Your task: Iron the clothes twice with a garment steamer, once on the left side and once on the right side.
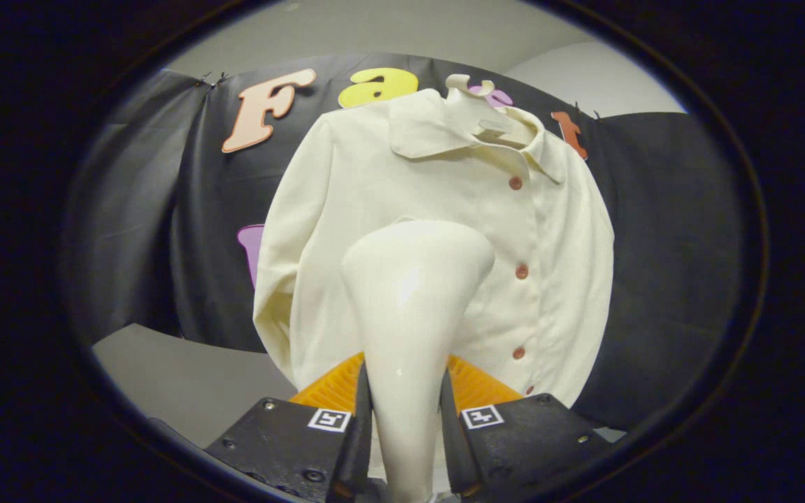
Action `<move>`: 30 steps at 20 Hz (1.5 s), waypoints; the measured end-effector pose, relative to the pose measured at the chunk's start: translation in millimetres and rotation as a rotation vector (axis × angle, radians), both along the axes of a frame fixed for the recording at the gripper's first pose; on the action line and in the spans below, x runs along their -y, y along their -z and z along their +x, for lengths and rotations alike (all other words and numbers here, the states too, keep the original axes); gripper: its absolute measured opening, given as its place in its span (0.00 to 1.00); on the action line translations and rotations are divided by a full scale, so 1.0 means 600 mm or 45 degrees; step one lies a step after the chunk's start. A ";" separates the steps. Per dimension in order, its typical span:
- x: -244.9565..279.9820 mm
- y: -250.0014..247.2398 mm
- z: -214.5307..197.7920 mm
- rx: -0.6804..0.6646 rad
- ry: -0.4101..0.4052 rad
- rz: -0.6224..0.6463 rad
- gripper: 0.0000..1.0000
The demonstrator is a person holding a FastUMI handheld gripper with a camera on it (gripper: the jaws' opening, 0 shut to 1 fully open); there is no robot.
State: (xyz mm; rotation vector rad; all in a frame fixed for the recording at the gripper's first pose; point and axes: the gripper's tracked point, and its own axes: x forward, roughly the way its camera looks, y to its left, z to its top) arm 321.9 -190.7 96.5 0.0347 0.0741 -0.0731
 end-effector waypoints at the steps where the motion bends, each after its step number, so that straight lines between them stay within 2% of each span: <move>1: -0.001 0.009 0.000 0.003 0.003 -0.001 0.43; 4: 0.006 0.052 -0.013 -0.039 0.025 -0.001 0.43; 13: -0.008 0.235 -0.036 -0.116 -0.012 0.065 0.43; 30: -0.021 0.534 -0.100 -0.198 -0.014 0.157 0.43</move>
